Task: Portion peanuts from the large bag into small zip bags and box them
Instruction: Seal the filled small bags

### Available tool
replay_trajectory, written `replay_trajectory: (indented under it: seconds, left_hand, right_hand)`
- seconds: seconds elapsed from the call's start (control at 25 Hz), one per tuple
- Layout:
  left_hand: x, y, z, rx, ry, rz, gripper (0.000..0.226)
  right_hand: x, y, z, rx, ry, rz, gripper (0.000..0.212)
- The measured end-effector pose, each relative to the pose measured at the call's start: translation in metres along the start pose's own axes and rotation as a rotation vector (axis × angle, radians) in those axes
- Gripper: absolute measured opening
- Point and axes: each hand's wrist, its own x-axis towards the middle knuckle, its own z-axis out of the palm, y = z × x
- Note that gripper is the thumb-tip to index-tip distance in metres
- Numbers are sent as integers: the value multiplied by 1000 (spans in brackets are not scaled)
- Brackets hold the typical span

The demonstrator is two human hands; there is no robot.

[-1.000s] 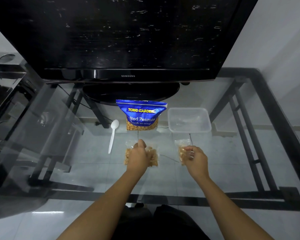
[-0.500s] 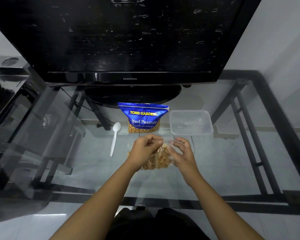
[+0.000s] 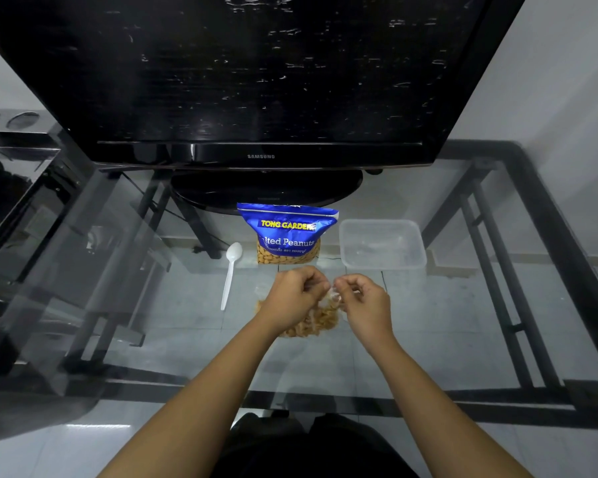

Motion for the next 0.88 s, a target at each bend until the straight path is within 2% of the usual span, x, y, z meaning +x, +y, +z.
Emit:
replay_trajectory:
  seconds: [0.12, 0.4, 0.52, 0.6, 0.68, 0.76, 0.88]
  left_hand:
    - [2, -1, 0, 91, 32, 25, 9]
    - [2, -11, -10, 63, 41, -17, 13]
    - [-5, -12, -9, -178, 46, -108, 15]
    - [-15, -15, -1, -428, -95, -222, 22]
    - [-25, -21, 14, -510, -204, -290, 29]
    - [-31, -28, 30, -487, -126, -326, 29]
    - [-33, -33, 50, -354, 49, -325, 25]
  right_hand:
    - [-2, -3, 2, -158, 81, -71, 9]
    - [5, 0, -6, -149, 93, -57, 9]
    - [8, -1, -8, 16, 30, 60, 11]
    - [11, 0, -8, 257, -19, 230, 15]
    - [15, 8, -8, 369, -29, 349, 15]
    - [18, 23, -7, 264, 27, 350, 14]
    - [21, 40, -5, -140, 119, 215, 16]
